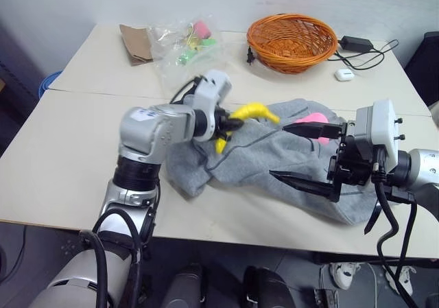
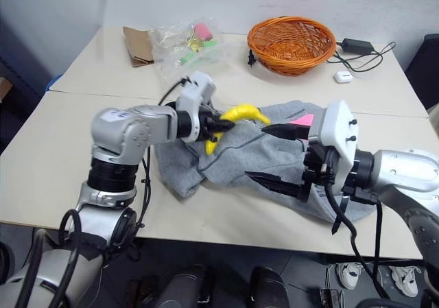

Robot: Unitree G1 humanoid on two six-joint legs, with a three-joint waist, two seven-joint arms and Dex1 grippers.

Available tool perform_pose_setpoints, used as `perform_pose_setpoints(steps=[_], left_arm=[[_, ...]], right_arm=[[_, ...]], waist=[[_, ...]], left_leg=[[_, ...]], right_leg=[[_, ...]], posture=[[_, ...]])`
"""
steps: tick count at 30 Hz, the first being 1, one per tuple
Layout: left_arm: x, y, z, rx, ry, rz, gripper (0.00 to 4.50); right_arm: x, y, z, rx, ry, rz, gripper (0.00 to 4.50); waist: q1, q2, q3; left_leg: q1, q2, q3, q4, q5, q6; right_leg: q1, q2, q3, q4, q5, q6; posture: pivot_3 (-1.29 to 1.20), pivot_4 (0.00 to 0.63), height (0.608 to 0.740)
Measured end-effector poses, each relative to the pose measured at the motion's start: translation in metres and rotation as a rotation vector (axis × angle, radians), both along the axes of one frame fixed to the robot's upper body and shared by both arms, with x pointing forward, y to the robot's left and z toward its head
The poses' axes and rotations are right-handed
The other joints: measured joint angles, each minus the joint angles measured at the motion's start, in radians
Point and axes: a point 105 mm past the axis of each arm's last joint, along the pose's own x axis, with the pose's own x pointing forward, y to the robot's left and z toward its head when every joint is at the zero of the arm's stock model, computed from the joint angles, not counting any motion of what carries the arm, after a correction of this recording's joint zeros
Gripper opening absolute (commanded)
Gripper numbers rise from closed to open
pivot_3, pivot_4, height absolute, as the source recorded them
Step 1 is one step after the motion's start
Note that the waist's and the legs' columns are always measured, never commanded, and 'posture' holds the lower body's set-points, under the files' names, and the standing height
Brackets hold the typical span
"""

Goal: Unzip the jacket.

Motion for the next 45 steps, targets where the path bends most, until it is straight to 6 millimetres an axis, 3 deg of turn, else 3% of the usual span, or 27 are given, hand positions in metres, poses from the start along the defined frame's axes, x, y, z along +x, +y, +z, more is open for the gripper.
perform_pose_setpoints(steps=[3, 6, 8, 10, 11, 14, 16, 18, 19, 25, 28, 31, 33, 37, 39, 41, 43, 45], left_arm=[[0.001, 0.040, 0.041, -0.164, -0.090, 0.149, 0.99], [0.002, 0.093, 0.054, -0.241, -0.121, 0.358, 0.99], [0.001, 0.129, 0.044, -0.222, -0.115, 0.505, 0.99], [-0.004, 0.180, 0.020, -0.121, -0.086, 0.698, 0.99], [-0.013, 0.218, 0.001, 0.000, -0.074, 0.827, 0.99], [-0.039, 0.290, -0.030, 0.185, -0.035, 1.046, 0.99], [-0.054, 0.319, -0.038, 0.197, -0.009, 1.137, 0.99], [-0.067, 0.336, -0.047, 0.194, 0.025, 1.187, 0.99], [-0.071, 0.339, -0.052, 0.188, 0.044, 1.197, 1.70], [-0.075, 0.333, -0.081, 0.128, 0.133, 1.181, 3.56], [-0.078, 0.335, -0.080, 0.116, 0.129, 1.187, 4.46], [-0.082, 0.342, -0.069, 0.114, 0.109, 1.194, 4.46], [-0.083, 0.346, -0.051, 0.102, 0.073, 1.185, 4.46], [-0.078, 0.335, 0.019, 0.048, -0.130, 1.042, 4.46], [-0.071, 0.294, 0.060, -0.019, -0.307, 0.786, 4.46], [-0.072, 0.250, 0.078, -0.029, -0.403, 0.540, 4.46], [-0.072, 0.198, 0.065, -0.027, -0.394, 0.270, 4.46], [-0.076, 0.147, 0.036, 0.004, -0.317, 0.005, 4.46]], right_arm=[[0.005, 0.005, -0.004, -0.005, 0.023, 0.033, 4.50], [0.010, 0.009, -0.007, -0.007, 0.030, 0.059, 4.50], [0.012, 0.014, -0.007, -0.005, 0.026, 0.087, 4.50], [0.013, 0.019, -0.007, -0.010, 0.022, 0.116, 4.50], [0.012, 0.022, -0.007, -0.009, 0.018, 0.137, 4.50], [0.016, 0.022, -0.007, -0.015, 0.023, 0.158, 4.50], [0.016, 0.024, -0.009, -0.022, 0.031, 0.189, 4.50], [0.016, 0.023, -0.009, -0.030, 0.031, 0.212, 4.50], [0.016, 0.023, -0.010, -0.036, 0.033, 0.226, 4.50], [0.020, 0.024, -0.014, -0.046, 0.048, 0.247, 4.50], [0.021, 0.023, -0.015, -0.049, 0.052, 0.243, 4.50], [0.026, 0.018, -0.019, -0.067, 0.058, 0.212, 4.50], [0.029, 0.013, -0.021, -0.089, 0.057, 0.180, 4.50], [0.032, -0.016, -0.030, -0.176, 0.068, 0.073, 4.50], [0.035, -0.040, -0.039, -0.241, 0.075, 0.000, 4.50], [0.040, -0.054, -0.045, -0.269, 0.076, -0.047, 4.50], [0.048, -0.067, -0.052, -0.300, 0.060, -0.102, 4.50], [0.058, -0.086, -0.059, -0.364, 0.034, -0.173, 4.50]], waist=[[-0.011, 0.000, 0.000], [-0.016, 0.000, 0.000], [-0.022, 0.000, 0.000], [-0.029, 0.000, 0.000], [-0.036, -0.001, 0.000], [-0.033, -0.004, 0.001], [-0.023, -0.006, 0.000], [-0.009, -0.006, 0.000], [0.000, -0.006, 0.000], [0.006, -0.008, -0.001], [0.000, -0.008, -0.001], [-0.009, -0.009, -0.001], [-0.012, -0.009, -0.001], [-0.001, -0.010, 0.000], [0.011, -0.011, 0.000], [0.009, -0.011, 0.000], [0.001, -0.010, 0.000], [-0.002, -0.010, 0.000]], left_leg=[[0.000, 0.000, 0.001, 0.000, 0.000, 0.000], [0.000, 0.001, 0.001, 0.000, 0.001, -0.001], [0.001, 0.000, 0.002, 0.000, 0.001, -0.001], [0.001, 0.001, 0.004, 0.000, 0.001, -0.001], [0.001, 0.002, 0.006, -0.002, 0.000, -0.002], [0.000, 0.003, 0.006, -0.002, 0.000, -0.002], [-0.001, 0.002, 0.005, 0.000, 0.000, -0.002], [-0.001, 0.000, 0.004, 0.001, -0.001, -0.001], [-0.001, 0.000, 0.004, 0.002, -0.002, 0.000], [-0.001, 0.002, 0.003, 0.001, -0.006, -0.007], [-0.001, 0.004, 0.004, 0.001, -0.004, -0.004], [-0.001, 0.005, 0.005, 0.001, -0.004, -0.004], [-0.001, 0.005, 0.006, 0.001, -0.005, -0.004], [-0.002, 0.004, 0.005, 0.001, -0.007, -0.008], [-0.002, 0.002, 0.005, 0.001, -0.008, -0.009], [-0.001, 0.001, 0.007, 0.001, -0.008, -0.008], [0.001, 0.002, 0.011, 0.001, -0.006, -0.005], [0.001, 0.002, 0.012, 0.001, -0.004, -0.002]], right_leg=[[-0.001, 0.000, 0.001, 0.002, 0.000, 0.000], [-0.002, 0.001, 0.001, 0.004, 0.000, 0.000], [-0.002, 0.001, 0.002, 0.005, 0.000, 0.000], [-0.004, 0.001, 0.004, 0.006, 0.000, 0.000], [-0.007, 0.002, 0.007, 0.007, 0.000, 0.000], [-0.008, 0.003, 0.007, 0.006, -0.001, -0.002], [-0.008, 0.001, 0.006, 0.006, -0.001, -0.002], [-0.007, -0.001, 0.006, 0.006, -0.001, -0.001], [-0.006, -0.002, 0.007, 0.005, 0.000, -0.001], [-0.007, -0.002, 0.008, 0.004, 0.001, -0.002], [-0.007, 0.000, 0.007, 0.004, 0.001, -0.003], [-0.008, 0.000, 0.007, 0.005, 0.000, -0.003], [-0.008, 0.000, 0.007, 0.005, 0.000, -0.003], [-0.008, -0.001, 0.007, 0.004, 0.000, -0.003], [-0.007, -0.002, 0.007, 0.002, 0.001, -0.003], [-0.006, -0.002, 0.009, 0.001, 0.002, -0.001], [-0.006, -0.001, 0.013, 0.002, 0.002, -0.001], [-0.007, 0.000, 0.014, 0.003, 0.002, -0.001]], posture=[[0.00, 0.150, 0.740], [0.00, 0.150, 0.740], [0.00, 0.150, 0.740], [0.00, 0.150, 0.740], [0.00, 0.150, 0.740], [0.00, 0.150, 0.740], [0.00, 0.150, 0.740], [0.00, 0.150, 0.740], [0.00, 0.150, 0.740], [0.00, 0.150, 0.740], [0.00, 0.150, 0.740], [0.00, 0.150, 0.740], [0.00, 0.150, 0.740], [0.00, 0.150, 0.740], [0.00, 0.150, 0.740], [0.00, 0.150, 0.740], [0.00, 0.150, 0.740], [0.00, 0.150, 0.740]])
